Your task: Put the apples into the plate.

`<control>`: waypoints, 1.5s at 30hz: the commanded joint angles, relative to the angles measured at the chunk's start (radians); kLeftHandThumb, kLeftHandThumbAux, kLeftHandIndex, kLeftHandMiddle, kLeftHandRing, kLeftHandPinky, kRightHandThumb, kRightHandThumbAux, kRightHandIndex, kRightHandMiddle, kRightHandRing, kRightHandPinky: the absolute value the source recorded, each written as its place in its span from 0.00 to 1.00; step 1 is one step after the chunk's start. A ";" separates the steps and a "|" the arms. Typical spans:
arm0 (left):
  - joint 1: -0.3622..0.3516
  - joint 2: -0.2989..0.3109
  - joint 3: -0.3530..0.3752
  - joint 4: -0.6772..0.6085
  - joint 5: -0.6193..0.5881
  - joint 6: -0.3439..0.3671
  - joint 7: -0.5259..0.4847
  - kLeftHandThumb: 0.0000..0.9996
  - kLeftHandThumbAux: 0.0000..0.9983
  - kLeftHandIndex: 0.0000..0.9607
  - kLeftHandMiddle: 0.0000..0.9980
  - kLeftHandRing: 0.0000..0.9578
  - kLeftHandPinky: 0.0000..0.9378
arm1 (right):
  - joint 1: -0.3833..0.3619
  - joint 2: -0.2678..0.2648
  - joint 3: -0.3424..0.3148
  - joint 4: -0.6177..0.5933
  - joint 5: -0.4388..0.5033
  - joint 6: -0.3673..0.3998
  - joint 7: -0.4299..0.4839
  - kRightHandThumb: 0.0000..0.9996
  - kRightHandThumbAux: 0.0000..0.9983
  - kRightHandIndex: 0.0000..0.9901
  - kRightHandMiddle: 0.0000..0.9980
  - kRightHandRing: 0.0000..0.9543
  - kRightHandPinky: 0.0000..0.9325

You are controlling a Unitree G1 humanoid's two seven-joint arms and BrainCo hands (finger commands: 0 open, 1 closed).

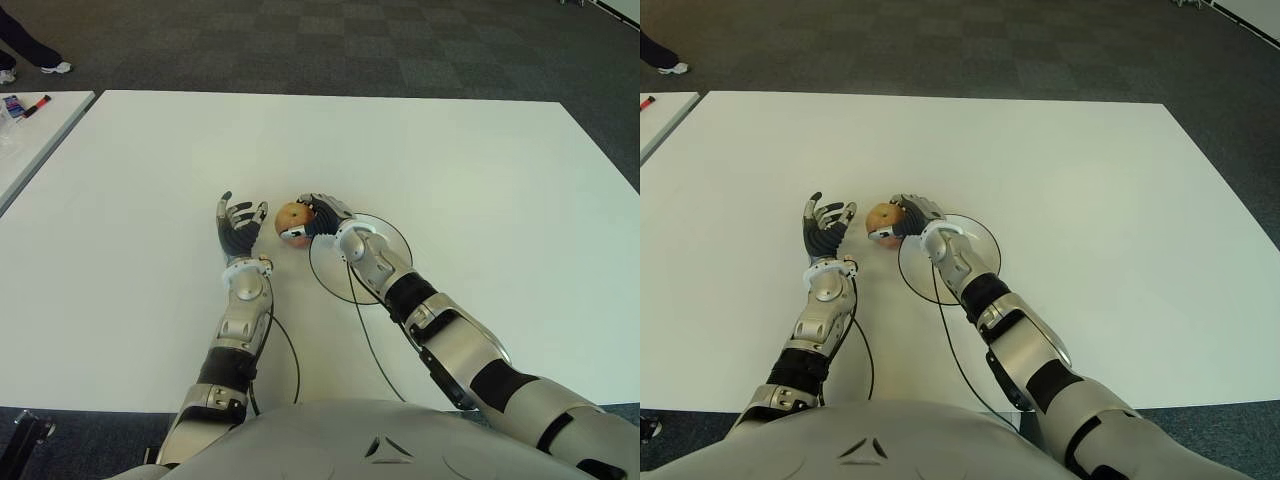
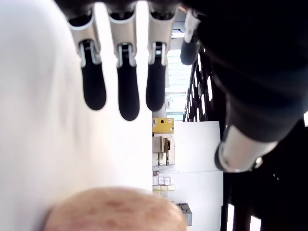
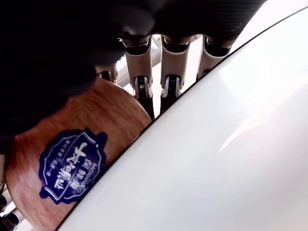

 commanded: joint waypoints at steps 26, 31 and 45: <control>-0.024 -0.118 -0.005 0.041 0.004 -0.043 0.028 0.19 0.71 0.12 0.34 0.44 0.47 | 0.027 -0.038 -0.013 -0.024 -0.012 0.019 -0.045 0.74 0.50 0.34 0.39 0.45 0.50; -0.024 -0.117 -0.006 0.043 0.001 -0.036 0.027 0.19 0.72 0.12 0.34 0.44 0.47 | 0.027 -0.043 -0.014 -0.032 -0.013 0.007 -0.063 0.75 0.50 0.35 0.39 0.46 0.51; -0.022 -0.121 -0.007 0.035 -0.004 -0.038 0.026 0.21 0.71 0.12 0.33 0.44 0.48 | 0.028 -0.048 -0.021 -0.020 -0.006 -0.046 -0.129 0.80 0.49 0.39 0.44 0.49 0.52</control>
